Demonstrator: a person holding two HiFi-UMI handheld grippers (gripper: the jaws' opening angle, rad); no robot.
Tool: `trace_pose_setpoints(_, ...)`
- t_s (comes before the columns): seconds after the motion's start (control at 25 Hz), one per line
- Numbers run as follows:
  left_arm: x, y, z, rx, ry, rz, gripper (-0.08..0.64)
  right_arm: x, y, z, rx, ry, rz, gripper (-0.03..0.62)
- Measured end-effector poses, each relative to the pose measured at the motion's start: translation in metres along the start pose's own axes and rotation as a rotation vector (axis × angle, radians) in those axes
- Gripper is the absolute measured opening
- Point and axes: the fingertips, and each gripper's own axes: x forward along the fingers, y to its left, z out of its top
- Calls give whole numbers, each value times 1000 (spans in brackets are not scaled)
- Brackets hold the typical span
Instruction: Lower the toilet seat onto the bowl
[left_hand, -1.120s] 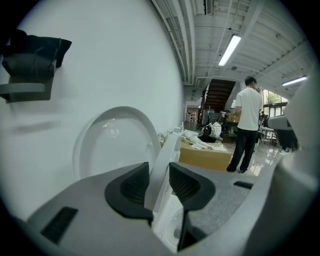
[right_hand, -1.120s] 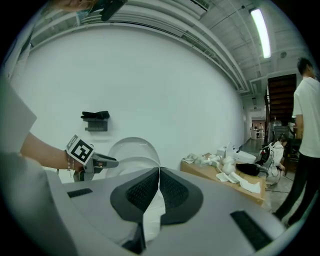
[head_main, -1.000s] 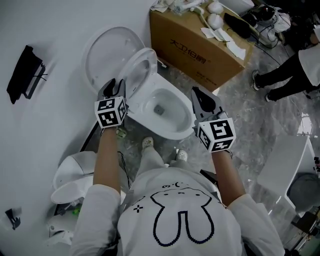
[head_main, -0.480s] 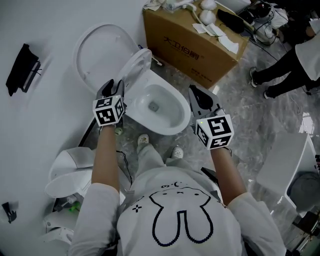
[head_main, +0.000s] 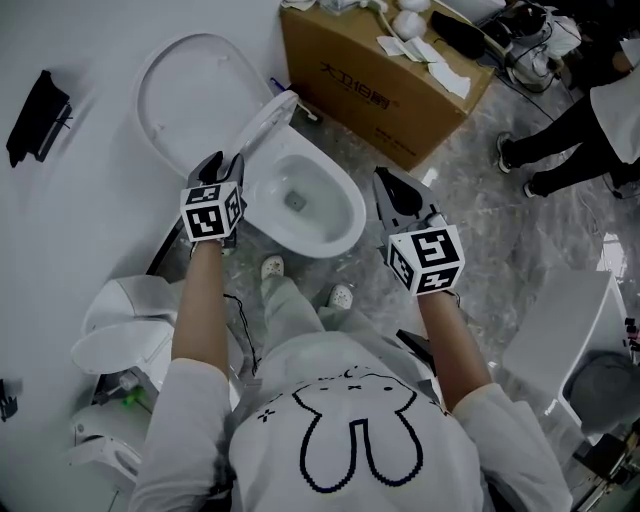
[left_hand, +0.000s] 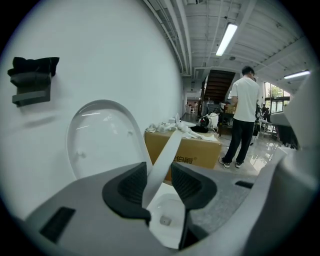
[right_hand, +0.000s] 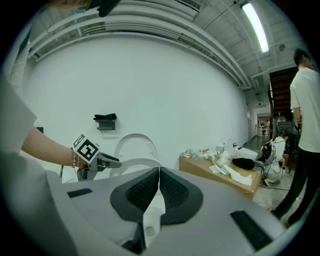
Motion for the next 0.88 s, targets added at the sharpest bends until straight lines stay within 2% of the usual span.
trace_pose_setpoints(0.52,-8,-49,-30,41,70,-8,160,-32,-26,-37,77,14,7,29)
trace_pose_setpoints(0.76,-10,-64,-39,-49,63,-57,172,-37,-24,-50,113,19,7,29)
trace_pose_setpoints(0.88,-11,-68,-42,-68,57,-80,173,-37,-23,-56,135,25,0,29)
